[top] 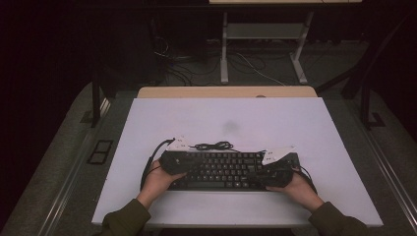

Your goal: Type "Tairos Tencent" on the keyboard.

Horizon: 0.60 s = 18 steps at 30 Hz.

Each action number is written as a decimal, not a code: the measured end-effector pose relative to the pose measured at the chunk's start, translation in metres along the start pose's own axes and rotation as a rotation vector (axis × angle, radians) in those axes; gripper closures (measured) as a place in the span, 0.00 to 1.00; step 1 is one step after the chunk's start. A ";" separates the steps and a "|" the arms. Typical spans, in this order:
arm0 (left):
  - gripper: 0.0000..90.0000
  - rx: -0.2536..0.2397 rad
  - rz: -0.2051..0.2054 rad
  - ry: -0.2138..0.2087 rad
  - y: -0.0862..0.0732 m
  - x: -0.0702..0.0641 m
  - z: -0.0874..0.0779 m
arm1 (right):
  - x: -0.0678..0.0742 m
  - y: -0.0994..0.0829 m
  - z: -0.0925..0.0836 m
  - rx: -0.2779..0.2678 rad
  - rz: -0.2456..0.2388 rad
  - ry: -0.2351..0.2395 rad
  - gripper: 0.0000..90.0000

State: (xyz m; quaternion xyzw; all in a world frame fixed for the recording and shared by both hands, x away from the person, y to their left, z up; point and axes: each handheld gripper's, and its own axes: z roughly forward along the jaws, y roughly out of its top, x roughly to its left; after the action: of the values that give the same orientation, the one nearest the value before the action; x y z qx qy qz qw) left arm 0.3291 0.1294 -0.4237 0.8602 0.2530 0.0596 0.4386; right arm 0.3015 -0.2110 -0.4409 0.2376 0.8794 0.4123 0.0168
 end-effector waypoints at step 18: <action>0.27 -0.044 -0.029 0.027 -0.010 0.001 -0.013 | 0.000 0.000 0.000 0.001 -0.004 -0.001 0.99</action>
State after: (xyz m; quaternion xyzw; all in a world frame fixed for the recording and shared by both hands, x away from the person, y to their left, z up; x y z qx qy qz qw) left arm 0.3220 0.1441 -0.4240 0.8459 0.2700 0.0706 0.4545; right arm 0.3016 -0.2109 -0.4408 0.2363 0.8799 0.4118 0.0180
